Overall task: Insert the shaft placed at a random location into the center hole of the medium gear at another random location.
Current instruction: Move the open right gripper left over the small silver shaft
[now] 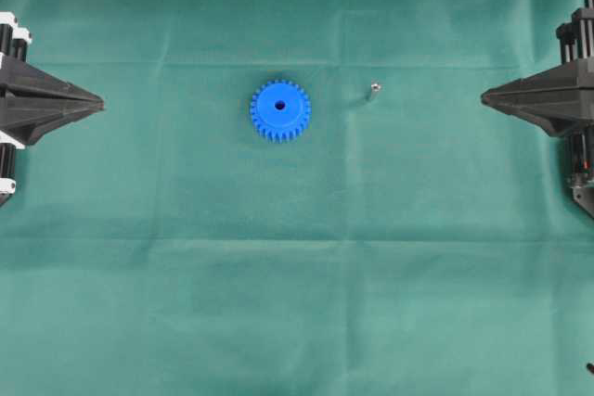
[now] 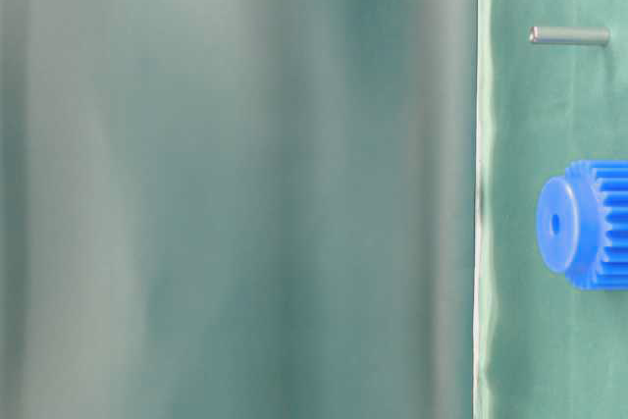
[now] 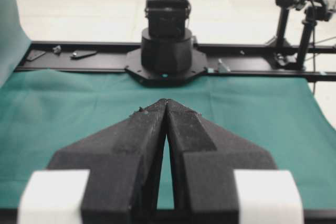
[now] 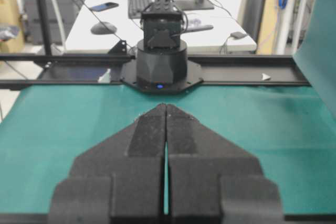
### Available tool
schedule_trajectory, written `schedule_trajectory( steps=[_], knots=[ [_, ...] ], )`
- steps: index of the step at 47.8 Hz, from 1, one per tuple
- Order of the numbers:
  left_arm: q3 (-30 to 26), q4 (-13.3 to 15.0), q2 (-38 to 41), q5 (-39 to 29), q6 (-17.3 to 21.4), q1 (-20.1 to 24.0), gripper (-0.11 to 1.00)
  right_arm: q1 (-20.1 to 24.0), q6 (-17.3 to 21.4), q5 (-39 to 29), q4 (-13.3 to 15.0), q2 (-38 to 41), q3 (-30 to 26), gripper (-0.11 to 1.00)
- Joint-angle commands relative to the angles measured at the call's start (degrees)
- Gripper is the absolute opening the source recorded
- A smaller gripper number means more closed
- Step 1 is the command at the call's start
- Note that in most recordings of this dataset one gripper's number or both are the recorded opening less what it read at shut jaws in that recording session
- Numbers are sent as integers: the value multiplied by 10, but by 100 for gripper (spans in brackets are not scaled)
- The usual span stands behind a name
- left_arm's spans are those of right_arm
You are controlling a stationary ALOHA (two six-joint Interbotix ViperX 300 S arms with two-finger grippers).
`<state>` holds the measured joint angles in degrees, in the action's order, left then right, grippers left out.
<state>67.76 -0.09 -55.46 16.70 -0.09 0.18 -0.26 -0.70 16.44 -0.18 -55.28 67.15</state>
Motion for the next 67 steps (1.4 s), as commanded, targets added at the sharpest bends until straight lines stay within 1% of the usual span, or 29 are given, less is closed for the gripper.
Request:
schedule_trajectory(
  steps=[1,5,11,17,22,25,27,30,32,37,40,41,43,47,49,55,63,67],
  knots=[
    [-18,-4,7,-16,-5,-5,0,-4,1,5,4,10,-6,1],
    [-18,-4,6,-23,-6,-5,0,-13,0,-12,3,20,-13,1],
    [-18,-5,4,-24,-6,-5,0,-33,0,-15,3,41,-16,1],
    [-18,-5,4,-27,-5,-5,0,-48,0,-4,3,69,-15,1],
    [-18,-6,4,-27,-4,-4,0,-60,1,12,1,110,-13,1],
    [-17,-6,4,-28,-4,-4,0,-64,1,26,1,140,-13,5],
    [-17,-5,4,-29,-4,-4,0,-69,1,35,1,162,-15,11],
    [-17,-6,4,-31,-4,-4,0,-73,1,51,1,206,-19,26],
    [-16,-5,4,-32,-4,-4,0,-78,0,59,1,234,-22,37],
    [-16,-5,5,-33,-4,-4,0,-94,-3,87,1,310,-32,71],
    [-16,-6,5,-32,-4,-4,0,-103,-5,106,2,352,-36,86],
    [-16,-5,6,-33,-3,-3,0,-106,-6,114,1,366,-38,89],
    [-15,-6,6,-32,-3,-4,0,-113,-7,131,2,392,-39,90],
    [-15,-6,8,-32,-3,-4,0,-123,-8,163,0,440,-41,84],
    [-15,-5,8,-33,-3,-3,0,-127,-8,184,-2,470,-44,84],
    [-14,-6,9,-33,-3,-4,0,-138,-8,220,-11,526,-46,84],
    [-12,-7,10,-35,-2,-2,0,-141,-8,247,-22,582,-51,84],
    [-12,-7,10,-35,-2,-1,0,-141,-8,250,-28,594,-51,84]
  ],
)
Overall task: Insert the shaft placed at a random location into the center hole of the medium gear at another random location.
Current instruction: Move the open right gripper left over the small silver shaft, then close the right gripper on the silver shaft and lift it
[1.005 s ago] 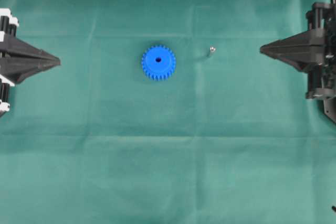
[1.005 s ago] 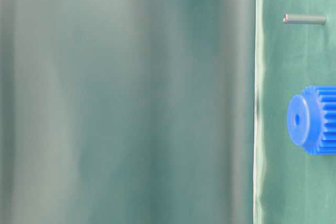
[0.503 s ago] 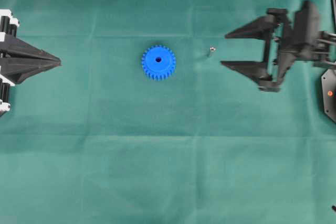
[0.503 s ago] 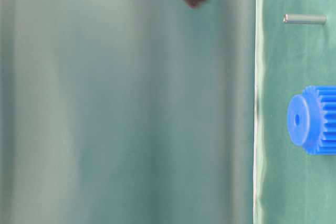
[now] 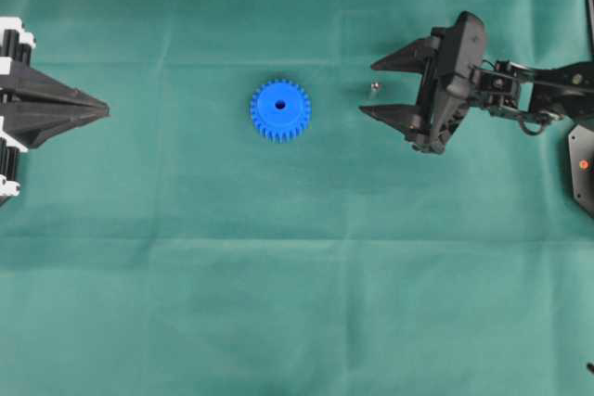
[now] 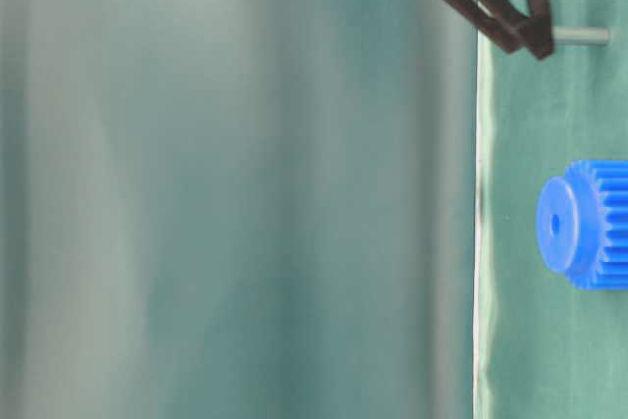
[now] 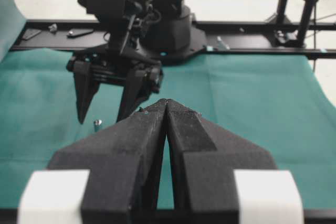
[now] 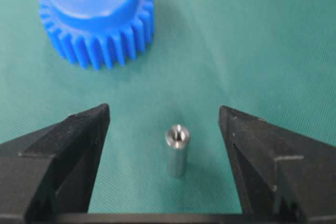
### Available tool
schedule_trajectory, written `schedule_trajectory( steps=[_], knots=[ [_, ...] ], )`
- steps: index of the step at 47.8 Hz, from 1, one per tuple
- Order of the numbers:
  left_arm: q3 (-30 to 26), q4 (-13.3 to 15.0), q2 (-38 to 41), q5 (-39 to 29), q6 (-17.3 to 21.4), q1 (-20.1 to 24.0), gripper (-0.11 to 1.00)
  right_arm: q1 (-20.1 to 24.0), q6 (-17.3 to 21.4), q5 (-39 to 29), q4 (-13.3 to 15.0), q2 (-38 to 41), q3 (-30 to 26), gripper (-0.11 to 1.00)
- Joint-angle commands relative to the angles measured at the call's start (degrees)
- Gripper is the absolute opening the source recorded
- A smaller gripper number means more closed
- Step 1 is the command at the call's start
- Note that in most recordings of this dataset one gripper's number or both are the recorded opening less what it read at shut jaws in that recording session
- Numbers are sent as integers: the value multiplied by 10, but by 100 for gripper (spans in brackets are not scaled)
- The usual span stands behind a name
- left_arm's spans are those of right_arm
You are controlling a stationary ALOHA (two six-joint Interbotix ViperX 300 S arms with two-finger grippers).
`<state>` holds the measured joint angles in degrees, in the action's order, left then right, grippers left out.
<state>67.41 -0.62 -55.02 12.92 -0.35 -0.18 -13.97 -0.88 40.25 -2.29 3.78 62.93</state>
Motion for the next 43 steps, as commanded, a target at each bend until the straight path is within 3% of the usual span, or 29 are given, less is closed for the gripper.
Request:
schedule_trajectory(
  steps=[1,11,20,31,43],
  knots=[
    [-9,-2,5,3,1,3,0,-4,-6,12,-9,5,-9,84],
    [-8,-2,5,-4,1,4,0,-4,-6,23,-11,2,-1,81],
    [-8,-2,5,-5,1,4,0,-4,-7,36,-4,-1,4,68],
    [-7,-2,5,-6,1,6,0,-4,-10,40,5,-1,4,14],
    [-7,-2,5,-9,1,6,0,-4,-10,40,5,-1,4,13]
  ],
)
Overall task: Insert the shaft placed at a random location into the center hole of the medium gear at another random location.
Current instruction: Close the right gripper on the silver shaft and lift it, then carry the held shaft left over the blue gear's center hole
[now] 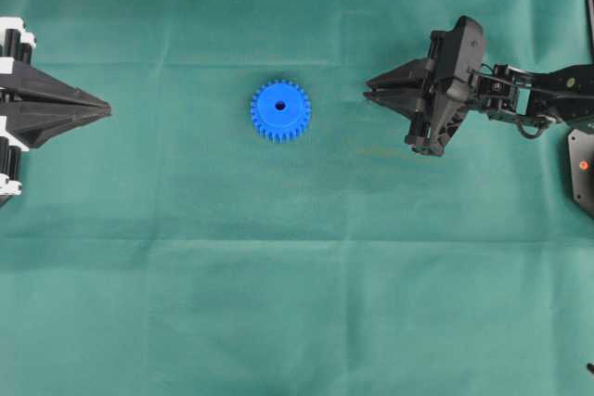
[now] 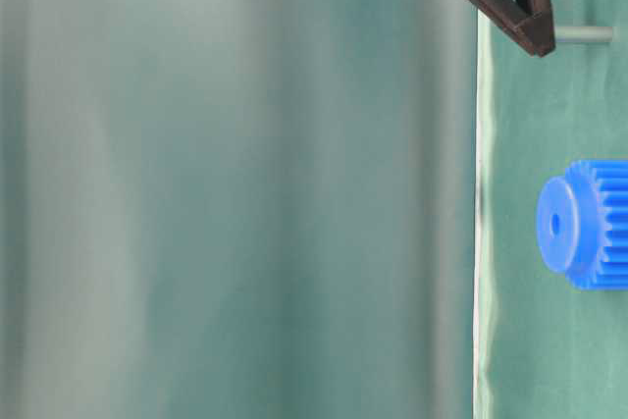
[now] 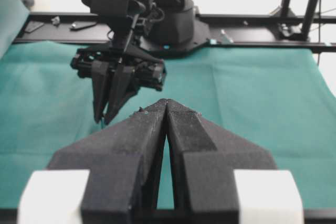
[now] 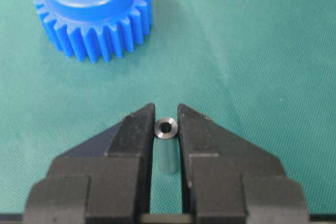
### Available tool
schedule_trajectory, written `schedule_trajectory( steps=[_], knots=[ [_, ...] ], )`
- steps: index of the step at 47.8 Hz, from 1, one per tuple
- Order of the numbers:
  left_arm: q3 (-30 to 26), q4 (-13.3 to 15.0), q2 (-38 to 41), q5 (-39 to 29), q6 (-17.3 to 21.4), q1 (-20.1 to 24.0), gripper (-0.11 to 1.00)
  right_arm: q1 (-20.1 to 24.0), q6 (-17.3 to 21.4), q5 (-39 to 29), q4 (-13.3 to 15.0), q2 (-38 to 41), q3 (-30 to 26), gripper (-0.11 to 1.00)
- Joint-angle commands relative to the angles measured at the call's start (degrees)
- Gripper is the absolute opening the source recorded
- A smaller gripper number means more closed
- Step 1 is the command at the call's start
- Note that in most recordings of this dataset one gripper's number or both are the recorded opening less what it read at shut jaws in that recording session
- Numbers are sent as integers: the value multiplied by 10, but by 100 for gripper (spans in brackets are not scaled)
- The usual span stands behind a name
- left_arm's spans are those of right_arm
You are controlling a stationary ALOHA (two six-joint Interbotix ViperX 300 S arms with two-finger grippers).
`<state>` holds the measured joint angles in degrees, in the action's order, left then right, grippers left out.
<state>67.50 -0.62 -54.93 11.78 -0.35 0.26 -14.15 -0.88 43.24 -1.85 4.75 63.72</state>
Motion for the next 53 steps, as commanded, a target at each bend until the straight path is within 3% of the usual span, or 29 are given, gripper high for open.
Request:
schedule_trajectory(
  steps=[1,13,32,53],
  knots=[
    [-9,-2,4,3,1,2,0,-2,-10,11,2,-11,-4,13],
    [-9,-2,4,3,0,2,0,-2,-9,-15,1,-46,-11,13],
    [-8,-2,4,2,-1,2,0,-2,-11,-165,6,-163,-43,13],
    [-9,-2,4,3,-2,2,0,-2,-11,-170,7,-168,-45,13]
  ],
)
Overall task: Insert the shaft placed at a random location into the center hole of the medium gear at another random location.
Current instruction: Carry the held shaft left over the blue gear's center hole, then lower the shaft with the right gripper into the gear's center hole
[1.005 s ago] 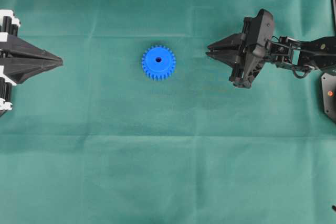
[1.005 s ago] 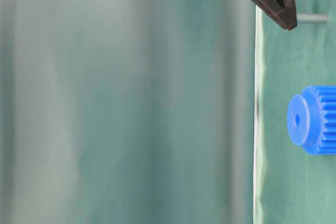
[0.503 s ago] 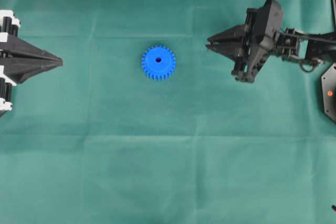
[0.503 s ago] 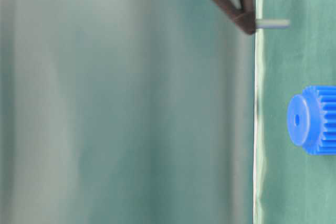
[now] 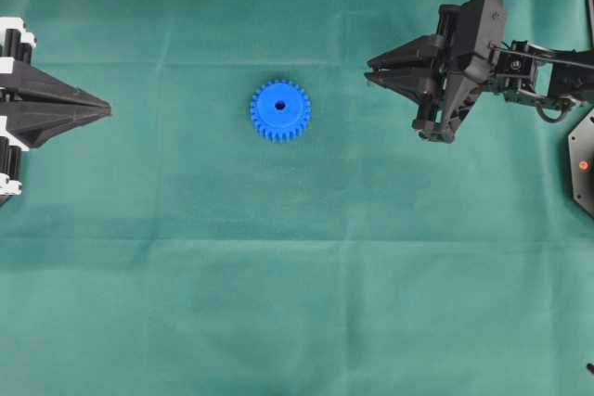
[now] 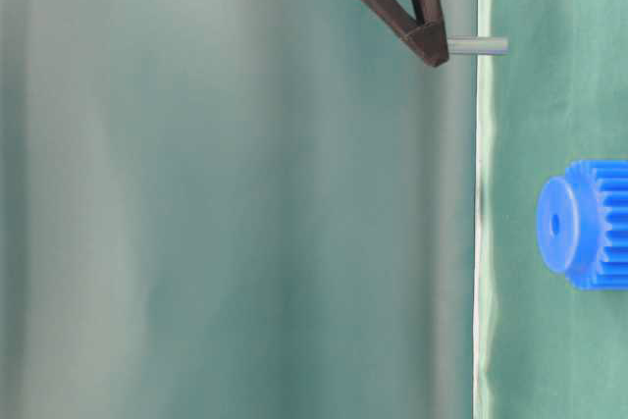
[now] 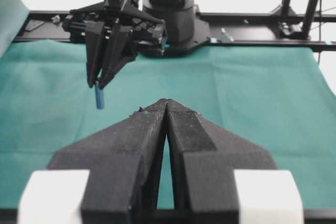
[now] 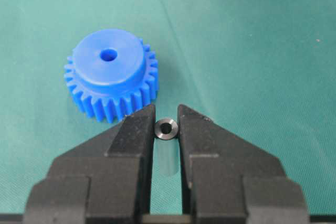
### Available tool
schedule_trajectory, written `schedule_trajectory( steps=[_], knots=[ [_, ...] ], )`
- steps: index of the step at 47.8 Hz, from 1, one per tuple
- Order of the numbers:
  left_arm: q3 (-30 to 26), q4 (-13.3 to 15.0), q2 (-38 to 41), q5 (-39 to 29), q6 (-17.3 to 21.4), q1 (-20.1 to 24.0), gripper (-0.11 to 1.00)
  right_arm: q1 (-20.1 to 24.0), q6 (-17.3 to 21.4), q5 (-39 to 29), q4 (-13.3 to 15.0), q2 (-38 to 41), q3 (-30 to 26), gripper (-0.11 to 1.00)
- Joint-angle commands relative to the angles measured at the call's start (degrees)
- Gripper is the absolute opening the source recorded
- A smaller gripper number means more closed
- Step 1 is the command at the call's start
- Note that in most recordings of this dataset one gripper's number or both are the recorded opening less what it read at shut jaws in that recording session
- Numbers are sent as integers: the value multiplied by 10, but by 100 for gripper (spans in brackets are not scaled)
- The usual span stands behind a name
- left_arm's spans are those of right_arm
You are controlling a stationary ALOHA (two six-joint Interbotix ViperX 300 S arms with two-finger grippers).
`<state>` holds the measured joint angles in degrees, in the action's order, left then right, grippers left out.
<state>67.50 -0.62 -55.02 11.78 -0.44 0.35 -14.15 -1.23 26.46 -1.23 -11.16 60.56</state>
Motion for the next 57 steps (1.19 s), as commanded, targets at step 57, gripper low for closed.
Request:
schedule_trajectory(
  steps=[57],
  knots=[
    [-9,-2,4,-5,-3,1,0,57,-8,-30,1,156,-220,13]
  ],
)
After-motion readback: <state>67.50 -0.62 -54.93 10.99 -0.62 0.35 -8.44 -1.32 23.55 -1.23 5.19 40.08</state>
